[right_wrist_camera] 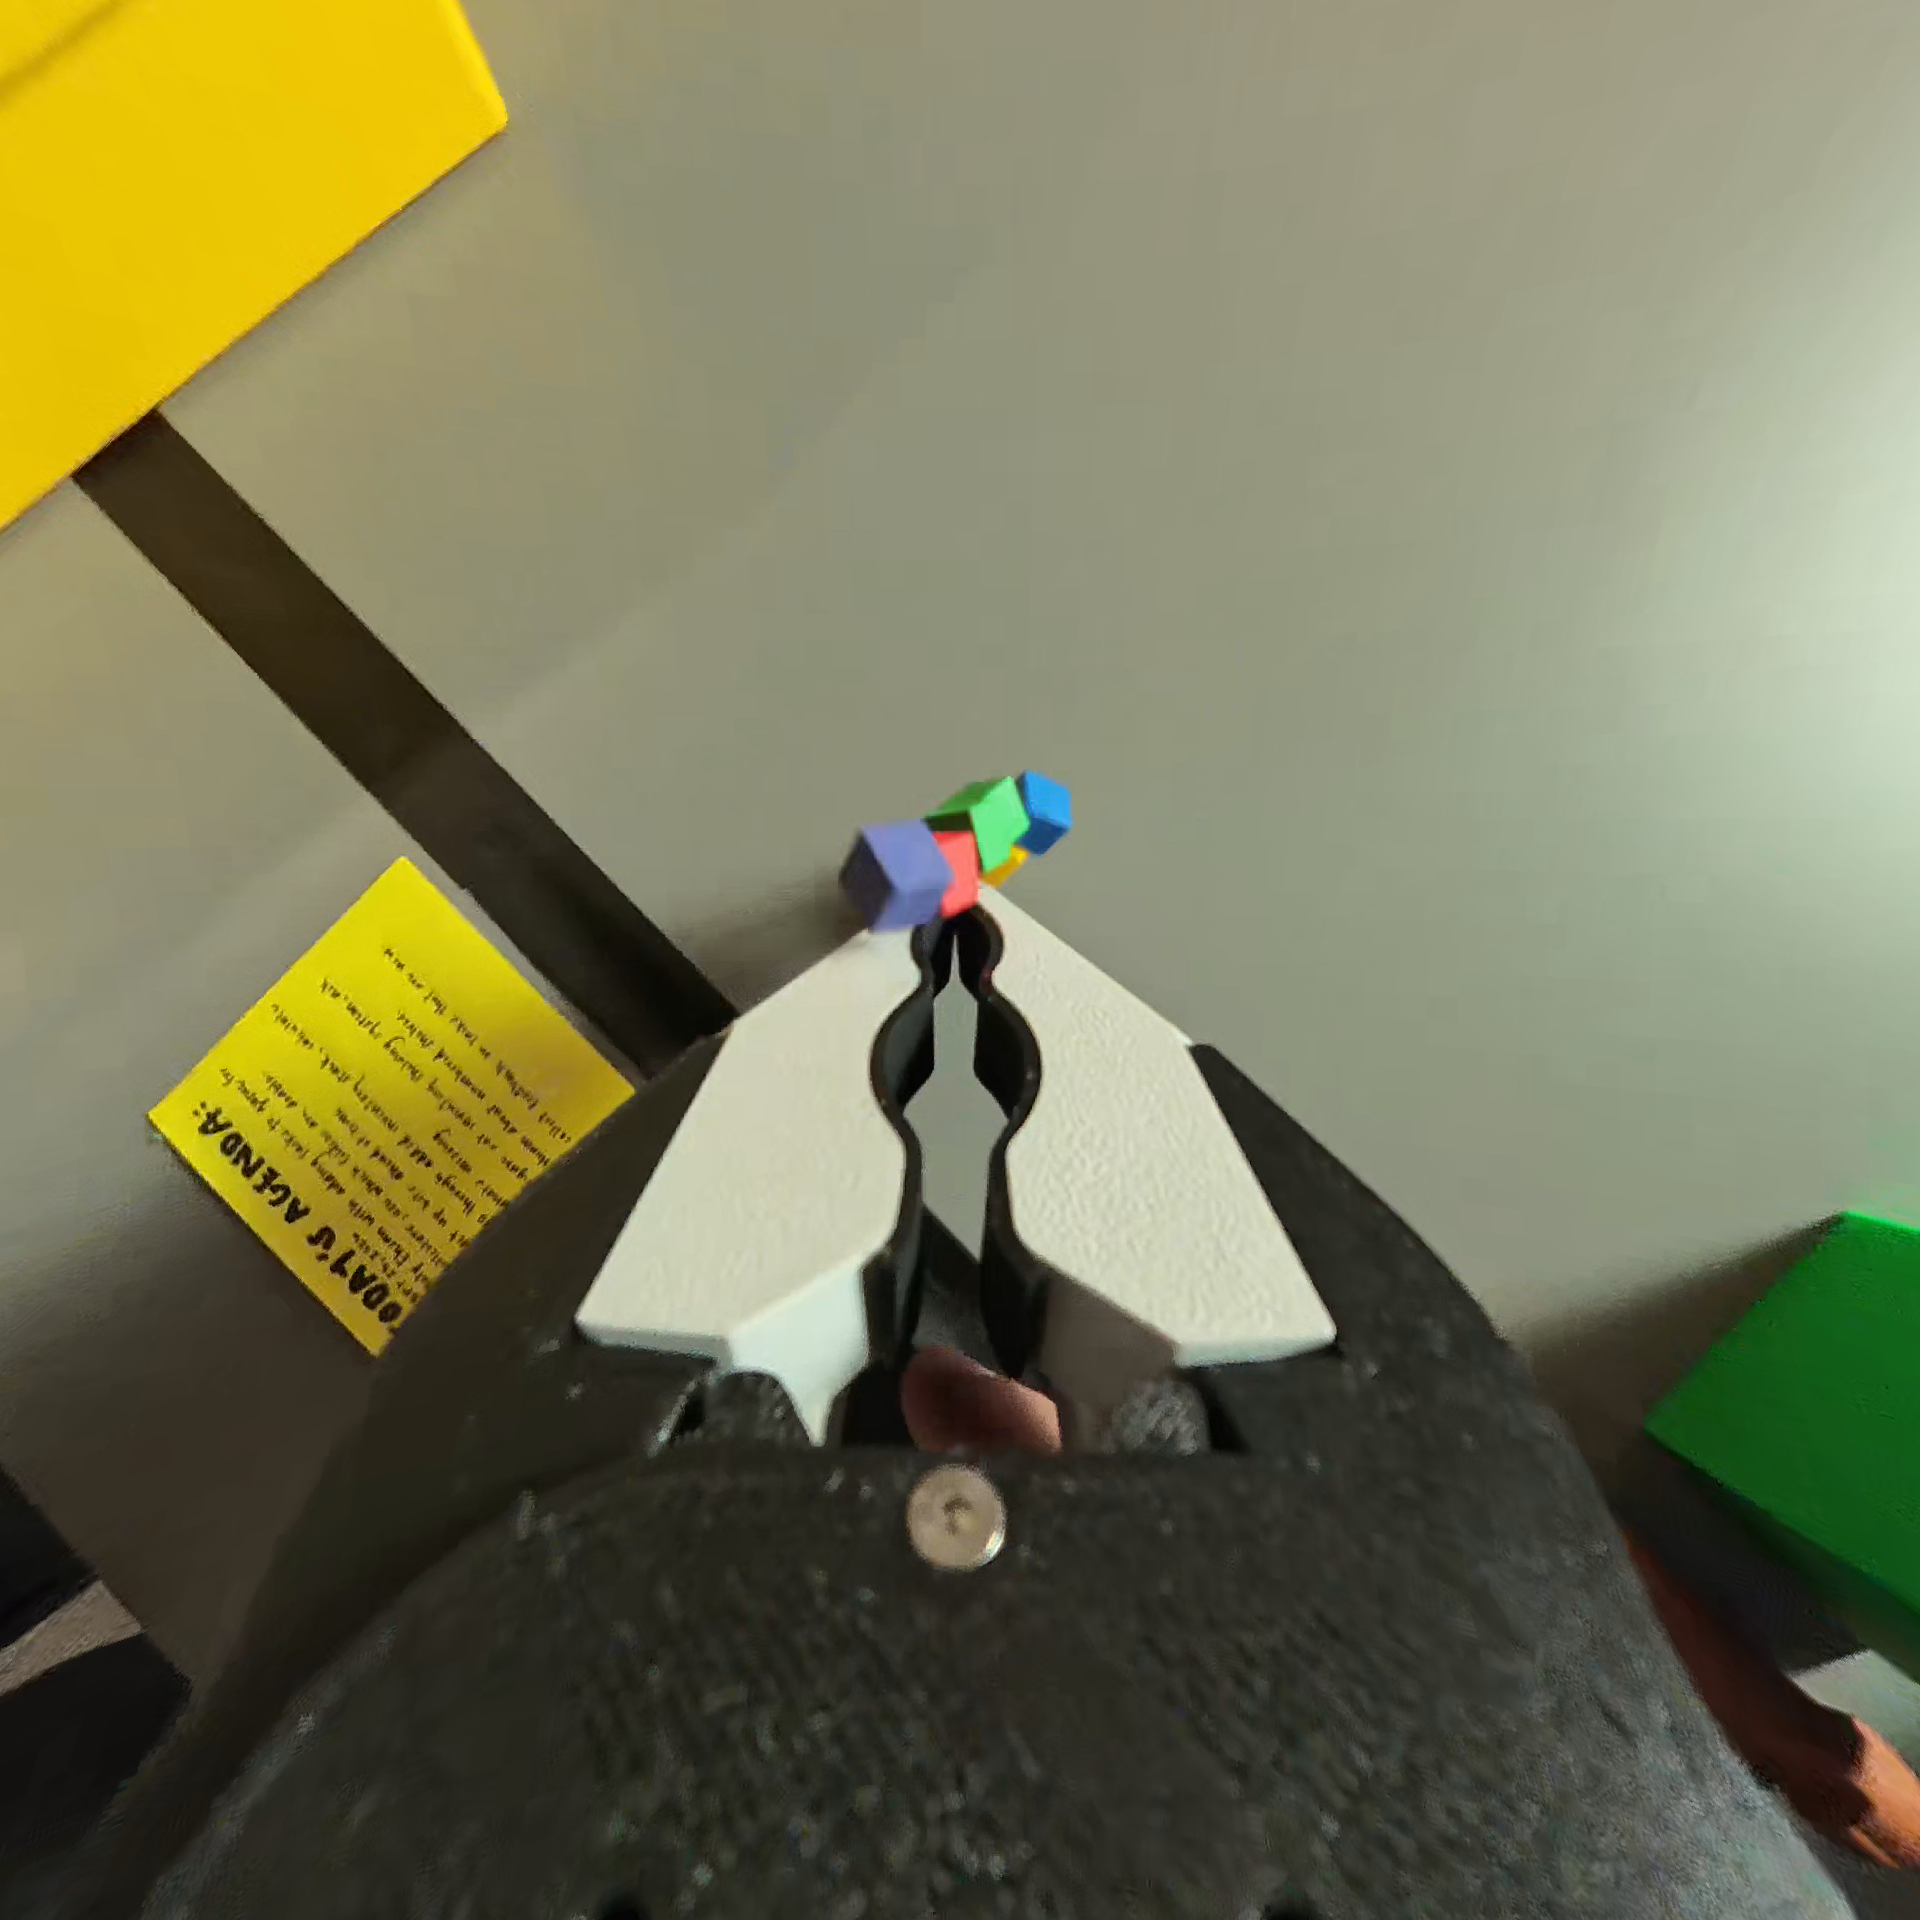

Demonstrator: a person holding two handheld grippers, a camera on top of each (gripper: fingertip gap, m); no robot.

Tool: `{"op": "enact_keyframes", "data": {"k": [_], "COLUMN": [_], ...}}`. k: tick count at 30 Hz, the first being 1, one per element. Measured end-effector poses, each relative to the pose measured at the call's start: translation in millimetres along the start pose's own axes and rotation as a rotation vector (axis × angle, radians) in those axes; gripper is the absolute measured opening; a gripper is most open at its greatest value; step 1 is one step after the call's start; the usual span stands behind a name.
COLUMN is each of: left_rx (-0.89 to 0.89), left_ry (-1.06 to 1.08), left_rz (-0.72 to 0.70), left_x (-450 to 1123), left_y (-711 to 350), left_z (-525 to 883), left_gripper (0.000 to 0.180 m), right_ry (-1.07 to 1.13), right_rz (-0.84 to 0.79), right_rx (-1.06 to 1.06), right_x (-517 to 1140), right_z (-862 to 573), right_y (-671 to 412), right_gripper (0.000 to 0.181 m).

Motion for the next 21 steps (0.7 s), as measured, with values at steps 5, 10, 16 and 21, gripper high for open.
{"op": "enact_keyframes", "data": {"k": [5,10,16,21], "left_rx": [-0.033,-0.04,-0.063,-0.096], "left_ry": [-0.006,-0.003,-0.056,-0.141], "left_rz": [-0.013,-0.014,0.004,-0.073], "left_x": [2,8,15,1], "left_y": [-5,-10,-15,-27], "left_z": [7,11,21,42], "left_gripper": [0.001,0.001,0.002,0.0], "right_ry": [0.016,0.059,0.079,0.054], "right_rz": [0.016,-0.031,-0.094,-0.094], "right_rx": [0.033,0.119,0.249,0.224], "right_x": [-15,-46,-78,-86], "right_z": [-7,-7,4,27], "right_y": [7,19,34,46], "right_gripper": [0.0,0.0,0.0,0.0]}}
Point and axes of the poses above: each gripper's, where its closed fingertips meet, x out along the fingers, y out of its underside, z = x × y across the jaws, the point moved 7 cm from there along -x, back along the fingers, and after that the axes turned 3 degrees about -z, right-handed, at the moved point
